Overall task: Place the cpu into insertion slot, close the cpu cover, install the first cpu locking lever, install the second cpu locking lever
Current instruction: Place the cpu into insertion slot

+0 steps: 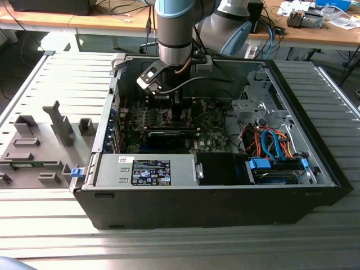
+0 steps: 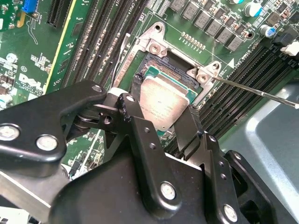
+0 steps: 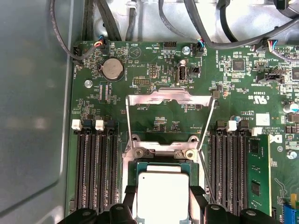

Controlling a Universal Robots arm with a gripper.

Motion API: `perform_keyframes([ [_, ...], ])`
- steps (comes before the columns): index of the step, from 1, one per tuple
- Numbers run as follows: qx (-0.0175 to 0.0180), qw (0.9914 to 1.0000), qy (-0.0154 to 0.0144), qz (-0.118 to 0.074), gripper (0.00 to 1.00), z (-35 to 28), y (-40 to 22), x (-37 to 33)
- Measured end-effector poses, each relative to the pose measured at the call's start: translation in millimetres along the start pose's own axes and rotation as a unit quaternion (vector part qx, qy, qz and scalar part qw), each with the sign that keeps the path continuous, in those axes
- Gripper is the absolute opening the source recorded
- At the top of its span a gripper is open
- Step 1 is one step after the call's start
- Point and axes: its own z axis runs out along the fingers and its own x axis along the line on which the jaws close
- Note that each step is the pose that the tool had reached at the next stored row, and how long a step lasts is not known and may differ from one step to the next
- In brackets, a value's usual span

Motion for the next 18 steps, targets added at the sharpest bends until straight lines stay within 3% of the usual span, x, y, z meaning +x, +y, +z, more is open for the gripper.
perform_keyframes([
  [4,0.0000,0.99999,0.0002,-0.005,0.53,-0.2,-0.1,-0.1],
  [8,-0.0008,0.99889,0.0028,-0.047,0.53,0.7,-0.2,0.0],
  [11,-0.0006,0.99904,0.0025,-0.044,0.53,4.5,-2.9,0.1],
  [13,-0.0003,0.99967,0.0009,-0.026,0.53,7.1,-3.4,0.1],
  [18,-0.0001,0.99987,-0.0005,-0.016,0.53,7.8,-3.4,0.0],
])
